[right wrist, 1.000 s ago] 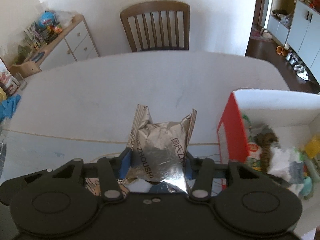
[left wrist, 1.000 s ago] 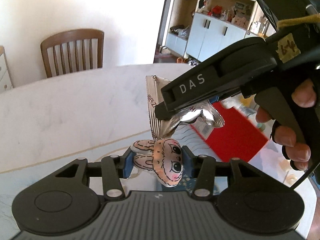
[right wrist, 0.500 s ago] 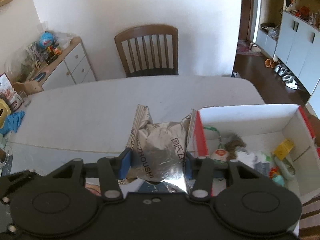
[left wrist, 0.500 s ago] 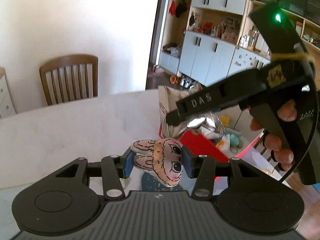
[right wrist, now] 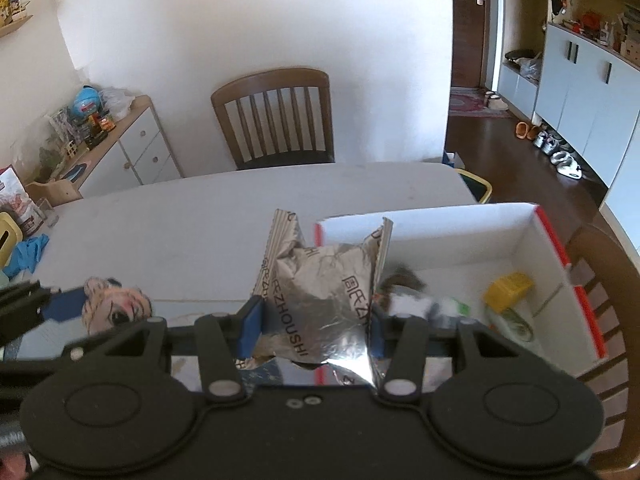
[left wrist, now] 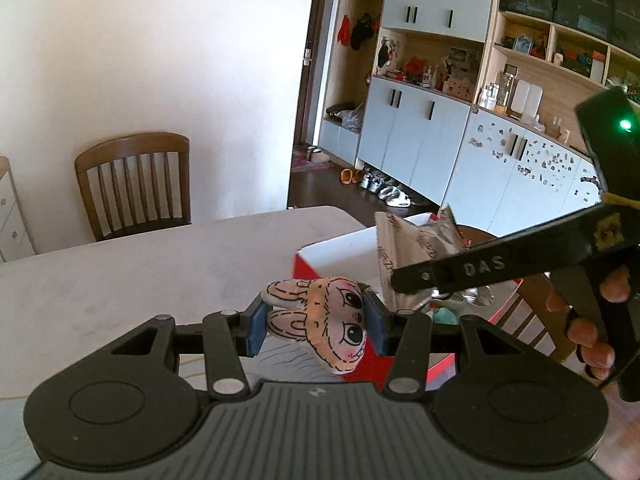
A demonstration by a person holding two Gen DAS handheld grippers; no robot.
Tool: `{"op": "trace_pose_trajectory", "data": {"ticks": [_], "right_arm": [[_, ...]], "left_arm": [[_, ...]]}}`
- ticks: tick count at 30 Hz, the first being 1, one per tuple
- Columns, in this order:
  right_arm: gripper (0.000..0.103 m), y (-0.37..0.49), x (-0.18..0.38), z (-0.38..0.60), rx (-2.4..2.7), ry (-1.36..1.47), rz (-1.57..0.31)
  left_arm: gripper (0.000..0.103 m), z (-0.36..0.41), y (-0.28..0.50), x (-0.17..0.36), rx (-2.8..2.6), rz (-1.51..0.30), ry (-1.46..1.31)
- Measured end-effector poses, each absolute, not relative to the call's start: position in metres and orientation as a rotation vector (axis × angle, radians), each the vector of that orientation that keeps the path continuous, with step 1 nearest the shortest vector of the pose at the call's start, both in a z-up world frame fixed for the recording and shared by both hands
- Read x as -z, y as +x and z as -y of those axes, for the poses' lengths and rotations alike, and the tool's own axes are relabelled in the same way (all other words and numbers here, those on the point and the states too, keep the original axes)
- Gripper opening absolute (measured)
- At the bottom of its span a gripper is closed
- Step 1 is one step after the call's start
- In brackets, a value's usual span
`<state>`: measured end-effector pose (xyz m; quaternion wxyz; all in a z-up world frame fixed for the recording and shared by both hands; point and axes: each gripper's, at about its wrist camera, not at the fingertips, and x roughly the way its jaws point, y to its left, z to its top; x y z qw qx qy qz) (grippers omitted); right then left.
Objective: Organize objects
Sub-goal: 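Carry the bunny plush in the left tool and foil packet in the right tool into the box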
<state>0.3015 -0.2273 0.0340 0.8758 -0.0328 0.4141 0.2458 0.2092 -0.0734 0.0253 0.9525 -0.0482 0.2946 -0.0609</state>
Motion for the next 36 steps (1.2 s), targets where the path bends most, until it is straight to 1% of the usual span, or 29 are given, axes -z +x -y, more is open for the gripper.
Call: {"op": "trace_pose_trajectory", "data": {"ticks": [8,18,28,36], "right_arm": [[0.050,0.315,-0.033,0.288,-0.474,-0.055,-0.867],[0.050,0.340,-0.017,0.349,-0.440,-0.052,-0.892],[0.050,0.358,0.013,0.358,-0.457,-0.114,-0.922],[0.050,0.374,0.039,0.351,-0.484,-0.167,-0.948]], "left_arm": [[0.048,0.118,0.245,-0.021,0.144,-0.630,-0.110],[0.048,0.167,0.300,-0.007,0.132,-0.682,-0.085],[0.048,0.195,0.350,0.014,0.092,-0.761,-0.066],[0.048,0.204,0.377,0.042,0.079,-0.840,-0.074]]}}
